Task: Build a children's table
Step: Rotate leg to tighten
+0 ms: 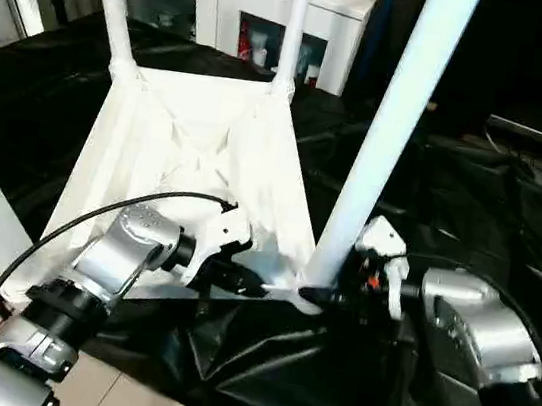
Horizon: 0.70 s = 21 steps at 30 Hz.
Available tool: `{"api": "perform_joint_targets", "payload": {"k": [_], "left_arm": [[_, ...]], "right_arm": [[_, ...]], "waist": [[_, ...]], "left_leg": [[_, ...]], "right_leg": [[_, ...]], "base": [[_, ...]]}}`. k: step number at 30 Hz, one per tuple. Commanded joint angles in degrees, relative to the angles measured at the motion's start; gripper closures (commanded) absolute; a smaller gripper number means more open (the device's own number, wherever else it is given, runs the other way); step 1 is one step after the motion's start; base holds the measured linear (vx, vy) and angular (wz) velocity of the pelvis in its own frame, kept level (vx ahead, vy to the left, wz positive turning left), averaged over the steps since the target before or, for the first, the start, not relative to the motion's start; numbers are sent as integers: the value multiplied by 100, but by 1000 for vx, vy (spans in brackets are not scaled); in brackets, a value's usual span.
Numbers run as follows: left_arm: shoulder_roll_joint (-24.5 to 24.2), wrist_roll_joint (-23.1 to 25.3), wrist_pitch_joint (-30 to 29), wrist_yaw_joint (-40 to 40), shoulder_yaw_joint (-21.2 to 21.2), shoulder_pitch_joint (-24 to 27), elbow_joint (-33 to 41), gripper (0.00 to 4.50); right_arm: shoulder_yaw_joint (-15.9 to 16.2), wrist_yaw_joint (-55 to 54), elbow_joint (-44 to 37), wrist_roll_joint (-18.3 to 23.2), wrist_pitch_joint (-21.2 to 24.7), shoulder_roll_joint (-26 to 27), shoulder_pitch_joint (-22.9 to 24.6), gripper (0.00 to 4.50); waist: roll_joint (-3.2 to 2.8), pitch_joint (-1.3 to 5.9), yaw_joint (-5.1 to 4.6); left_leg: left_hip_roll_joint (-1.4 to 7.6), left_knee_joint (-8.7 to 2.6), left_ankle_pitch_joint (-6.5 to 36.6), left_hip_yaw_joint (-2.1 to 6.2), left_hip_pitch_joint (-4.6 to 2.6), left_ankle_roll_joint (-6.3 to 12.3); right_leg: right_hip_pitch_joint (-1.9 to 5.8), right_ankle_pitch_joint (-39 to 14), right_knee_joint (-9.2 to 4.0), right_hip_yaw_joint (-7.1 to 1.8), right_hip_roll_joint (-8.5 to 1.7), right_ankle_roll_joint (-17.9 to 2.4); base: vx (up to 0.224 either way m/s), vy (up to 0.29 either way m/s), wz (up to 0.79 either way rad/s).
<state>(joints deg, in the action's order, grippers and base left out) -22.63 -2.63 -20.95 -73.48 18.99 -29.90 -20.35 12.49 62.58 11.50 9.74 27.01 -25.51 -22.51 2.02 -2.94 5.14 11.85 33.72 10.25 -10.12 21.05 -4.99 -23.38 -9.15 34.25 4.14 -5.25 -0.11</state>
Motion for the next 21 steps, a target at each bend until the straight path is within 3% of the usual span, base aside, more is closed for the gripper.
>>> {"api": "perform_joint_targets", "payload": {"k": [1,8,12,14,16,18,21], "left_arm": [[150,-341,11,-374,213,-37,378,450],[463,-199,33,203,83,-166,108,450],[885,-40,-19,1039,-150,-476,-331,450],[1132,19,-97,1557,-296,-662,-587,450],[1420,88,-153,2192,-461,-870,-873,450],[1633,114,-188,2602,-562,-1006,-1044,450],[1830,154,-130,2833,-597,-1077,-1137,450]], "right_arm": [[162,104,-189,132,82,22,-12,130],[73,-485,-40,16,0,396,38,178],[-136,-1660,513,-309,-94,913,-140,185],[-225,-2140,750,-368,-1,1157,-224,186],[-357,-2751,1008,-422,157,1495,-321,187],[-509,-3332,1239,-474,234,1799,-422,188],[-670,-3808,1475,-520,181,2117,-560,188]], "waist": [[25,362,-33],[36,360,-34],[62,350,-86],[60,348,-127],[30,344,-154],[45,356,-189],[27,371,-182]], "left_leg": [[147,-422,1217,2,-71,151],[134,-422,1197,2,-57,117],[91,-419,1394,13,-61,-56],[74,-403,1517,12,-79,-52],[81,-415,1470,25,-58,-46],[68,-409,1431,25,-47,-51],[77,-415,1329,28,-30,-4]], "right_leg": [[269,-1701,-380,-244,-279,-1052],[275,-1711,-385,-243,-276,-1036],[257,-2354,-457,-226,-285,-818],[224,-2646,-506,-218,-280,-699],[229,-2615,-504,-220,-273,-673],[229,-2528,-501,-212,-264,-703],[253,-2222,-475,-217,-259,-744]], "base": [[0,0,0],[0,0,0],[0,0,0],[0,0,0],[0,0,0],[0,0,0],[0,0,0]]}}
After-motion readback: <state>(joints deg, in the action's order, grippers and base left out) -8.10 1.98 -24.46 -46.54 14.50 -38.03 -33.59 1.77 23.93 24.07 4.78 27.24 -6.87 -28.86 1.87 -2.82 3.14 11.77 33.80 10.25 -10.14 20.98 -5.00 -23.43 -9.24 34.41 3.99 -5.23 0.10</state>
